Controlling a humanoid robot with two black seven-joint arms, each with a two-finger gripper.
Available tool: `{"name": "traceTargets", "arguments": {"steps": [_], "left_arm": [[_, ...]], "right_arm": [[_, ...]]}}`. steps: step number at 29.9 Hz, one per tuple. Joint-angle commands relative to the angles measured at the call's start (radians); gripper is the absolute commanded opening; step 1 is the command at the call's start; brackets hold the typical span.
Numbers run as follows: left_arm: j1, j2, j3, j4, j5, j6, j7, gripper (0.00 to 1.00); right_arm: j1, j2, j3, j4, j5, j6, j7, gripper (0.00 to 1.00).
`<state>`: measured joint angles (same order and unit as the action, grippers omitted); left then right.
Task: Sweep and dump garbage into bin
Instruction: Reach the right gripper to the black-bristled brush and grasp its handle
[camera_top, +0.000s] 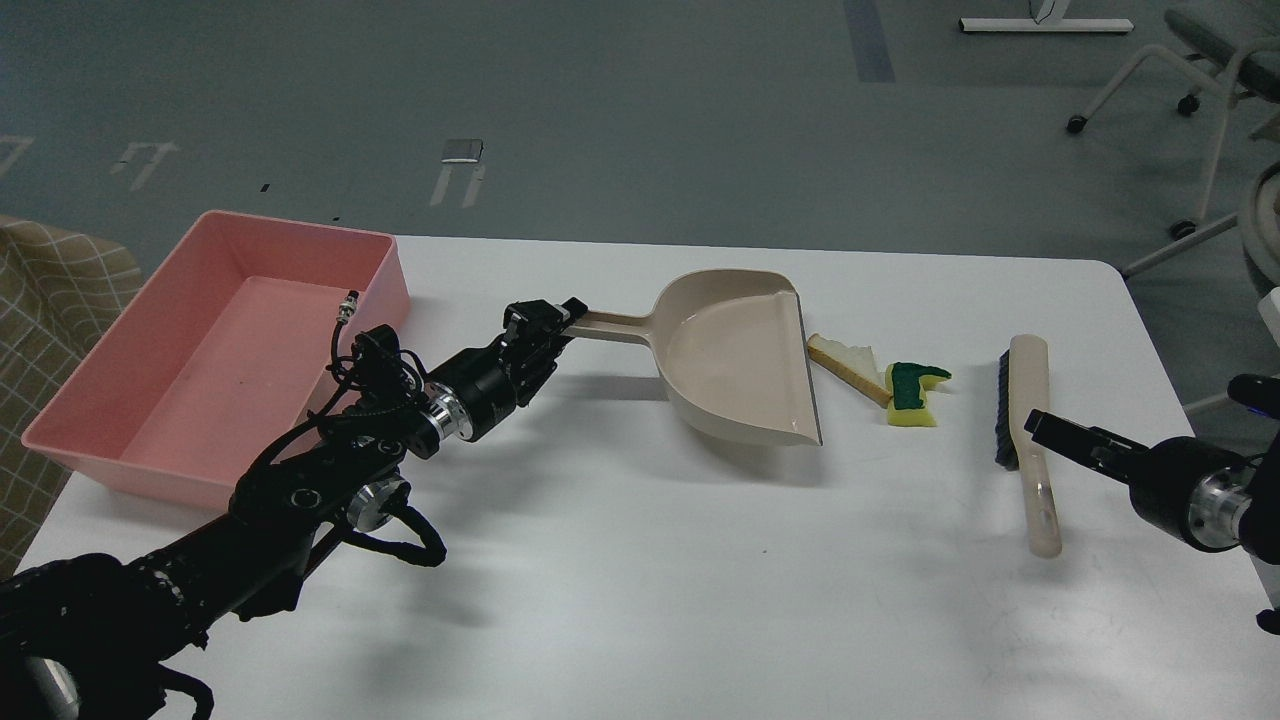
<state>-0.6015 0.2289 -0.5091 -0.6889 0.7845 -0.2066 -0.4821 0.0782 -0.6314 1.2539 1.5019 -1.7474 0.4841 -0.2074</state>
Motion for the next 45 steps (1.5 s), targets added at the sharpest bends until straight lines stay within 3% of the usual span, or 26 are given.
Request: {"name": "traceTargets", "arguments": {"steps": [1,4,9,11,13,16,19,23,27,45], "left_arm": [[0.002,0.000,0.000,0.002,-0.001,0.001,-0.001,0.00],[0.006,0.004,0.000,0.000,-0.001,0.003,-0.003,0.00],[0.011,0.009,0.000,0.000,-0.001,0.001,-0.004,0.00],[0.011,0.009,0.000,0.000,-0.001,0.001,-0.007,0.00],[0.012,0.009,0.000,0.000,-0.001,0.001,-0.007,0.00],[0.012,0.007,0.000,0.000,-0.001,0.001,-0.007,0.00],[0.016,0.006,0.000,0.000,-0.001,0.001,-0.007,0.00],[0.020,0.006,0.000,0.000,-0.001,0.001,-0.007,0.00],[0.028,0.009,0.000,0.002,-0.001,0.001,-0.007,0.00],[0.028,-0.002,0.000,0.003,0.001,0.047,-0.007,0.00]], "right_arm": [[0.008,0.047,-0.025,-0.002,-0.017,-0.004,-0.038,0.99],[0.008,0.076,-0.025,-0.003,-0.017,-0.004,-0.066,0.98],[0.008,0.081,-0.036,-0.005,-0.017,-0.002,-0.070,0.94],[0.008,0.079,-0.039,-0.003,-0.018,-0.002,-0.070,0.85],[0.008,0.073,-0.040,-0.005,-0.018,-0.002,-0.070,0.62],[0.005,0.073,-0.045,-0.005,-0.017,-0.001,-0.070,0.46],[0.006,0.073,-0.054,-0.008,-0.017,0.001,-0.070,0.34],[0.005,0.073,-0.065,-0.005,-0.014,0.001,-0.069,0.30],[0.006,0.072,-0.065,-0.005,-0.012,0.001,-0.069,0.00],[0.077,0.090,-0.071,-0.023,0.039,0.005,-0.029,0.00]]}}
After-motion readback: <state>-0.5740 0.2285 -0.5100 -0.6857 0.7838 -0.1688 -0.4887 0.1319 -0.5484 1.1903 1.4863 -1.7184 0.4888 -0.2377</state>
